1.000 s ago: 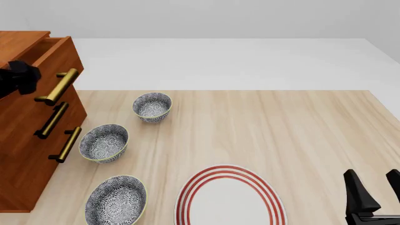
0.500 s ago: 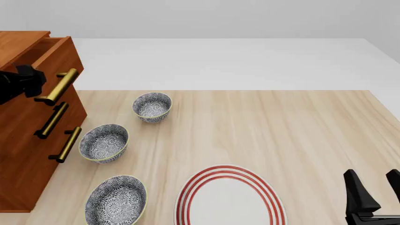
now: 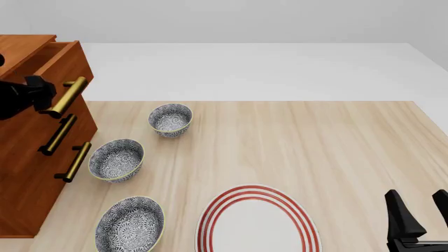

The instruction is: Open the top drawer of the cabinet.

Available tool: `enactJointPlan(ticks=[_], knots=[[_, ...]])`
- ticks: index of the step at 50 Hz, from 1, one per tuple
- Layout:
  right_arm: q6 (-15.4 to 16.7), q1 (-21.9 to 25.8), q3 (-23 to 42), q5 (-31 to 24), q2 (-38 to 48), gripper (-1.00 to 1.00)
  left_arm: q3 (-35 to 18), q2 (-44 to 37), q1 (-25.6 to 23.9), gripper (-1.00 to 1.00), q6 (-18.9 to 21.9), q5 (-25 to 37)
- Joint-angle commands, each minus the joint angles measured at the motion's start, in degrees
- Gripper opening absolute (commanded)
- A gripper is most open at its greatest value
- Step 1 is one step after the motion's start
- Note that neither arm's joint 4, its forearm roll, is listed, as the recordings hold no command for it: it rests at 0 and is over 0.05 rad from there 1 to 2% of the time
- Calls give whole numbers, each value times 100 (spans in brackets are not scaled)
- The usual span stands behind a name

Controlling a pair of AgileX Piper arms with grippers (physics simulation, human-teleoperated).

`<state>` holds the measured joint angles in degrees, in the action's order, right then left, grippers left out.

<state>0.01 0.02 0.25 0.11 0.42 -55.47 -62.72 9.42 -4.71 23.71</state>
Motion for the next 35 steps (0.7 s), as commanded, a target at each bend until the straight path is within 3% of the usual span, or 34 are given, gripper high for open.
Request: enactJointPlan(ticks=[1,35], knots=[[0,0,0,0,0,100,54,-138,5,100,-23,-85],[0,0,0,0,0,100,-51,-349,-243,100,-8,74]])
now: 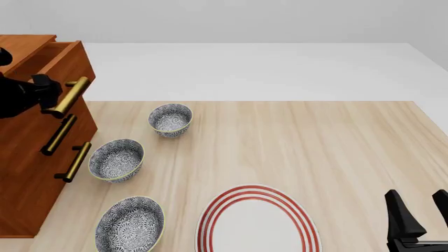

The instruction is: Open the top drawer of the cabinet.

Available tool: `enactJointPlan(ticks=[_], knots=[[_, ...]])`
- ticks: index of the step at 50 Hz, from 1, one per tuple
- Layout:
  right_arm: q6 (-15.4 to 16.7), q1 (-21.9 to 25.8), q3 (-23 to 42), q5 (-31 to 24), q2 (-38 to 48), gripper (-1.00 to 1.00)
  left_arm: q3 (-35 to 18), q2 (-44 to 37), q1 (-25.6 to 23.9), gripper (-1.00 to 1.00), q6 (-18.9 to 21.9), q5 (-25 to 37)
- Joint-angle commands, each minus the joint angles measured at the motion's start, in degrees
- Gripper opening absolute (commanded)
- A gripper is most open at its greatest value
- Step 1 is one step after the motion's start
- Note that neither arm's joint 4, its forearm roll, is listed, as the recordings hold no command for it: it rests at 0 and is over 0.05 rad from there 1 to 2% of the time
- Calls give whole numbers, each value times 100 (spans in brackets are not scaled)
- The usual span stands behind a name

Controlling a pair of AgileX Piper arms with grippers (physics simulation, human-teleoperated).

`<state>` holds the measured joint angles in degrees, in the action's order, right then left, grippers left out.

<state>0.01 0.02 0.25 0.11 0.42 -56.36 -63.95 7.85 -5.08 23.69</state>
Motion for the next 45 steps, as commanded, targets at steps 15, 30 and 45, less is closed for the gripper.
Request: enactJointPlan(ticks=[15,30,45], knots=[[-1,0,0,0,0,100,49,-333,-218,100,44,115],[0,-1,0,0,-1,100,169,-369,-375,100,25,70],[0,0,0,0,1,100,211,-403,-481,100,1,47]])
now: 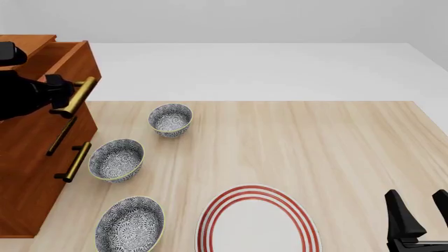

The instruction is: Open the top drawer of the cabinet.

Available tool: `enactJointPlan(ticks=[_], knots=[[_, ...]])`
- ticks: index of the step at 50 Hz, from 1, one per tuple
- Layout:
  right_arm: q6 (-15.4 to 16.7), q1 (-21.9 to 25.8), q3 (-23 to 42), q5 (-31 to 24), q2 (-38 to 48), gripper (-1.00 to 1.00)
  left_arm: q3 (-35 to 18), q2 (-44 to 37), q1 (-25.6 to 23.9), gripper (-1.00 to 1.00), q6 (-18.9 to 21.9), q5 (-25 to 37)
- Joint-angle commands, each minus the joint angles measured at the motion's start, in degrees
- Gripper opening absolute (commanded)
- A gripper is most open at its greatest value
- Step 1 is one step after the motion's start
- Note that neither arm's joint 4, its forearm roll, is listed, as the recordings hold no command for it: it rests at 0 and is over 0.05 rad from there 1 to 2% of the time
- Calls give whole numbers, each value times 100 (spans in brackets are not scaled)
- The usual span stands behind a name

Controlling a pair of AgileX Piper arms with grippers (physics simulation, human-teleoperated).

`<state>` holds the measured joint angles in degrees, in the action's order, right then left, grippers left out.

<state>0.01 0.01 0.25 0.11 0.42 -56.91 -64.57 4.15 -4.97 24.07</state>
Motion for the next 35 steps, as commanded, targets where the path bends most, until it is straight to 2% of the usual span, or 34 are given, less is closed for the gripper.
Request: enactJointPlan(ticks=[1,35], knots=[[-1,0,0,0,1,100,261,-345,-107,100,-14,9],[0,1,0,0,0,100,137,-665,-298,100,-25,-29]])
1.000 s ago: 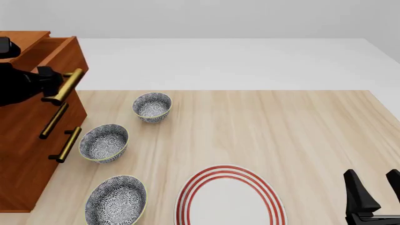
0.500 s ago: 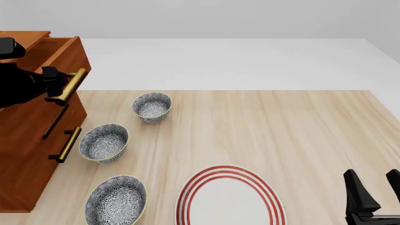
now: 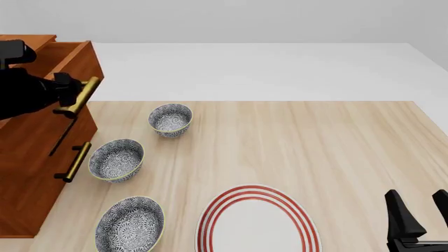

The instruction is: Open the top drawer of the cabinet.

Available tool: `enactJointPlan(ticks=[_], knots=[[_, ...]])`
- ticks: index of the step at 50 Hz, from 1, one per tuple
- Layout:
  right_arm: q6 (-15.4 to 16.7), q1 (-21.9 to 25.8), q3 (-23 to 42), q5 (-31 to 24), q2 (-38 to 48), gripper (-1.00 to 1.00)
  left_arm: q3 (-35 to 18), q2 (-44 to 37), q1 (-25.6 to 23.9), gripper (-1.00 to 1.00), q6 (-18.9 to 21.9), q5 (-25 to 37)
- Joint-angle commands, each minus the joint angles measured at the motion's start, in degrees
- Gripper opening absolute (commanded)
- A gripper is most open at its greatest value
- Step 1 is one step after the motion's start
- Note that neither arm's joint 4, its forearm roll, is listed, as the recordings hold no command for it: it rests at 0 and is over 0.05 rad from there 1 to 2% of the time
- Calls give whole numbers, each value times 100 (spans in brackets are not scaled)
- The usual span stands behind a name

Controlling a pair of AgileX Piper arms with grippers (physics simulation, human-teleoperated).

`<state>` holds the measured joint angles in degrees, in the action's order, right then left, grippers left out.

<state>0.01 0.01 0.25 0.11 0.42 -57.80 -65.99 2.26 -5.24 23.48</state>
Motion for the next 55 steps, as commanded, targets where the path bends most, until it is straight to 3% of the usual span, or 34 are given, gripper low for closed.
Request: enactJointPlan(ticks=[1,55], knots=[[-1,0,0,0,0,100,227,-528,-118,100,3,29],[0,0,0,0,0,100,480,-628,-584,100,-73,-124]])
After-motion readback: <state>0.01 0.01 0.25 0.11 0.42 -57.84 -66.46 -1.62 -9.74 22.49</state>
